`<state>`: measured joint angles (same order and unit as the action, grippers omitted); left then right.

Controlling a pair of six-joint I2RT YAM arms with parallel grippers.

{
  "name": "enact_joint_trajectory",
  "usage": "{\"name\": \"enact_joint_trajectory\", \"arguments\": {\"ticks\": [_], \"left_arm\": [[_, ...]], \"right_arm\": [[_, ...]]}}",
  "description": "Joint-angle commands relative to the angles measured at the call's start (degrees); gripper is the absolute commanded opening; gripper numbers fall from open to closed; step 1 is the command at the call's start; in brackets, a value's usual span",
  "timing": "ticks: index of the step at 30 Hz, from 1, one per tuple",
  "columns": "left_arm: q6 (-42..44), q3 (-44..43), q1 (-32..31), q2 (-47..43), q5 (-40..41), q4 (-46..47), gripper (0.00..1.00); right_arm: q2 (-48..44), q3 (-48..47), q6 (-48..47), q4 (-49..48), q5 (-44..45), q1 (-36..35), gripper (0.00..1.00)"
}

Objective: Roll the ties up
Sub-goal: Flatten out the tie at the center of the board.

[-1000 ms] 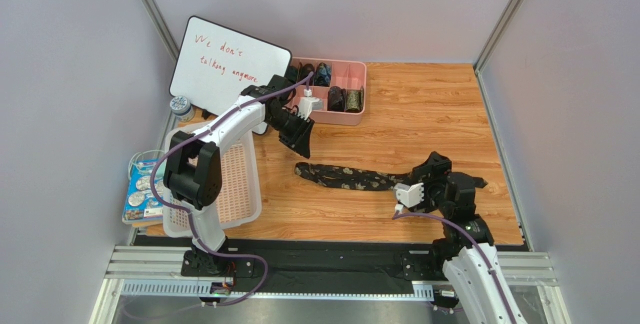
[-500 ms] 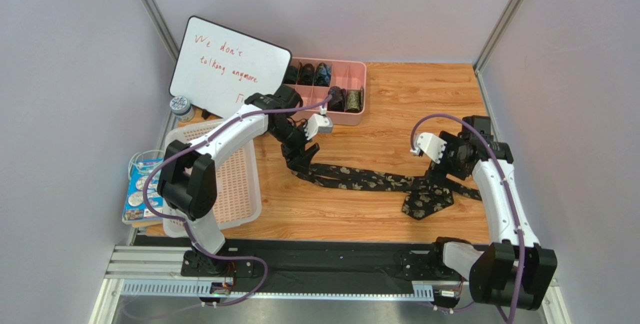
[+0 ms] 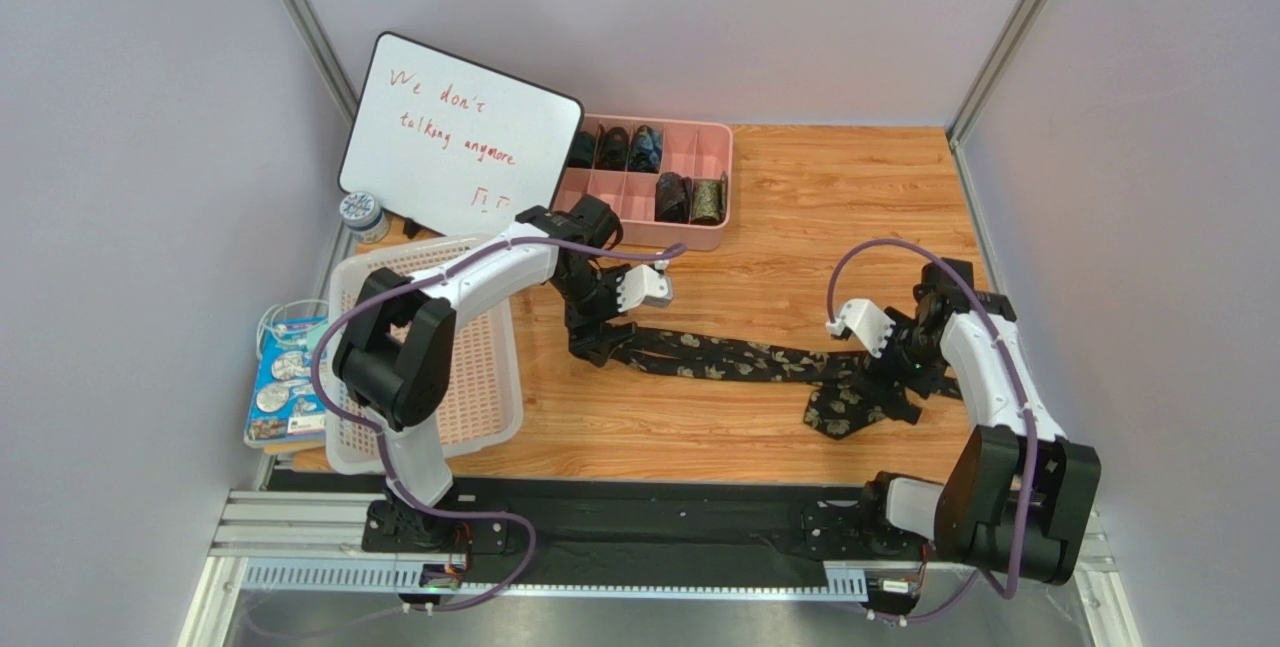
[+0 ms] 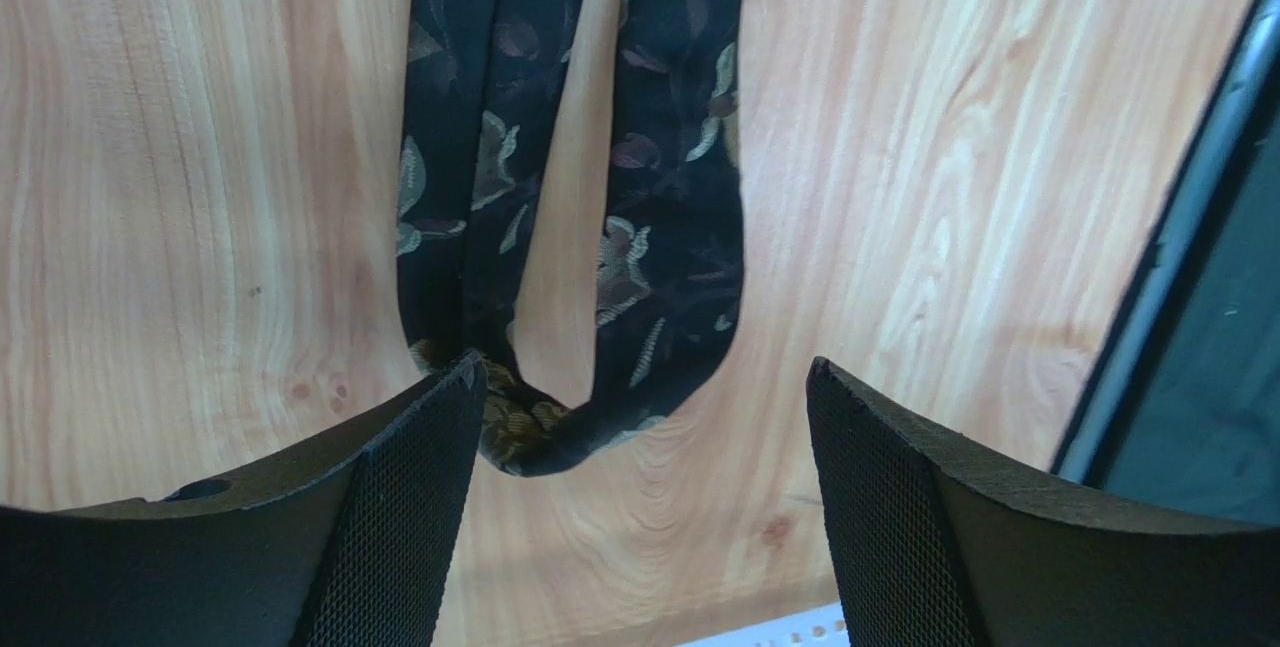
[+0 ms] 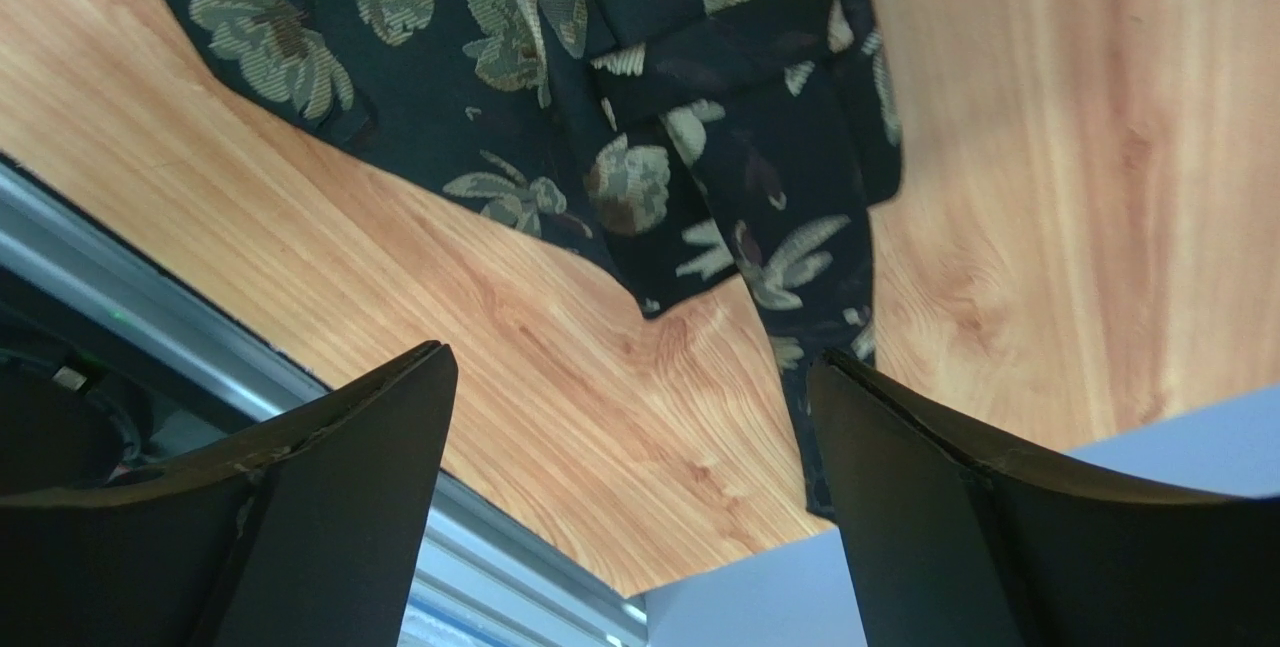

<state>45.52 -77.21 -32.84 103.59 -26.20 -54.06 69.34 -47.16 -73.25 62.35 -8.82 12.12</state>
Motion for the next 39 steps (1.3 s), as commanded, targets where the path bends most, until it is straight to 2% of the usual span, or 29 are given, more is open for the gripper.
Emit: {"name": "enact_joint_trajectory", "arguments": {"ticks": [1, 3, 8, 14, 15, 16, 17, 18, 21, 25, 26, 27, 30, 32, 35, 38, 39], "left_arm": [[4.58, 1.44, -0.56, 0.82, 5.01, 3.69, 0.83], [3.88, 2.41, -0.47, 1.43, 7.20, 5.63, 0.80], [3.62, 3.99, 0.85, 2.23, 6.95, 6.78, 0.71], [1.07, 3.38, 2.43, 2.58, 7.91, 9.32, 0.44], [0.89, 3.29, 2.52, 2.32, 8.09, 9.50, 0.34], [0.98, 3.03, 2.52, 2.23, 8.26, 9.50, 0.29], [0.72, 2.07, 2.52, 2.06, 8.79, 9.24, 0.25], [0.89, 1.11, 2.52, 1.62, 9.05, 8.72, 0.17], [2.47, -5.91, 2.52, -0.23, 10.20, 3.19, 0.07], [5.54, -20.32, 2.52, -2.78, 10.99, -8.74, 0.01], [5.90, -27.05, 2.52, -3.22, 11.34, -10.52, 0.00], [6.86, -30.51, 2.52, -3.39, 11.43, -13.84, 0.00], [9.32, -41.77, 2.34, -3.83, 13.35, -17.21, 0.00], [10.99, -44.94, 2.25, -6.10, 16.24, -15.99, 0.00], [13.72, -44.78, 2.34, -10.15, 19.77, -10.11, 0.00], [14.60, -44.43, 2.34, -12.88, 21.53, -5.19, 0.00], [14.51, -44.08, 2.34, -13.58, 21.97, -4.31, 0.00]], "right_arm": [[3.68, 1.89, 2.84, -10.38, 1.61, -1.83, 0.92], [5.10, 0.50, 4.69, -11.72, 1.61, -2.88, 0.92], [7.65, -4.43, 7.95, -8.21, -1.11, -4.12, 0.91], [7.74, -5.31, 8.92, -8.47, -1.90, -6.84, 0.90], [8.09, -5.92, 9.44, -8.47, -1.90, -7.28, 0.89], [8.26, -6.28, 9.79, -8.30, -1.99, -7.46, 0.89], [8.35, -6.89, 10.23, -8.29, -2.34, -7.55, 0.89], [8.88, -7.51, 11.11, -8.03, -2.52, -7.64, 0.89], [9.49, -11.37, 14.61, -6.54, -4.71, -7.64, 0.89], [8.18, -17.17, 21.81, -6.62, -13.73, -7.72, 0.92], [7.66, -17.70, 23.58, -7.49, -15.68, -7.73, 0.94], [6.87, -18.05, 25.16, -8.37, -17.70, -7.81, 0.99], [3.97, -17.71, 30.97, -14.69, -24.04, -9.13, 1.00], [2.56, -17.10, 32.99, -16.02, -26.94, -11.22, 1.00], [1.85, -15.17, 37.29, -20.41, -28.18, -15.45, 1.00], [1.41, -8.69, 40.11, -27.17, -27.83, -20.09, 1.00], [1.41, -7.26, 40.90, -32.59, -27.22, -21.16, 1.00]]}}
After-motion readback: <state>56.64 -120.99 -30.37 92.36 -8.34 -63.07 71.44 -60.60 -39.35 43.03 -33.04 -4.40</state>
